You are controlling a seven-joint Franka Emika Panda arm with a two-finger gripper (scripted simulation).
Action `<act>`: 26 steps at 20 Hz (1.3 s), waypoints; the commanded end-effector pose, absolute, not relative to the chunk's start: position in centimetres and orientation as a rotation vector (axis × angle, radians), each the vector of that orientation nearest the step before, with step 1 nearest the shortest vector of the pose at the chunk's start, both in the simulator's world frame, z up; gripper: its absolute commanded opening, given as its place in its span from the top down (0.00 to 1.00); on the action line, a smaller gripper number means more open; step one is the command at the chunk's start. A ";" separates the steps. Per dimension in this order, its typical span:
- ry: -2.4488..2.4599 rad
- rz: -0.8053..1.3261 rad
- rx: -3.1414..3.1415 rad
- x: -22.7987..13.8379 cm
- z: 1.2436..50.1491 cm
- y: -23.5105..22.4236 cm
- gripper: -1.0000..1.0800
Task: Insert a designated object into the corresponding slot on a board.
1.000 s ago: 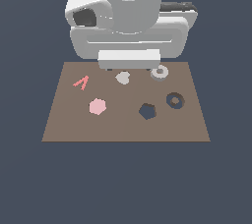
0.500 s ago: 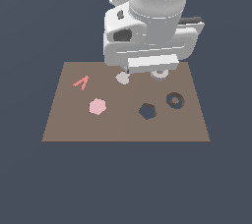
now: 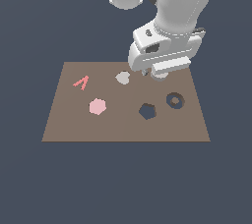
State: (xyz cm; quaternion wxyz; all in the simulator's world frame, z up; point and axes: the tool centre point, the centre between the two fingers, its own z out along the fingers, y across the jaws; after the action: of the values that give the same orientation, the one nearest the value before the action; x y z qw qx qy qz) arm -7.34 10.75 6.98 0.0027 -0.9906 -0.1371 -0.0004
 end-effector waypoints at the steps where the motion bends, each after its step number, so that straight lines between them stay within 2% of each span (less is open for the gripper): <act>1: -0.469 -0.002 -3.102 -8.1 6.1 11.5 0.04; 20: -0.508 0.000 -3.100 -8.9 3.0 12.2 0.04; 21: -0.508 0.000 -3.100 -8.9 3.0 12.2 1.00; 26: -0.508 0.000 -3.100 -8.9 3.0 12.2 1.00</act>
State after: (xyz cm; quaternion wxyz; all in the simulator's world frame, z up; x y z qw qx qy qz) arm -8.91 12.14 3.08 -0.0001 -0.9869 -0.1614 0.0000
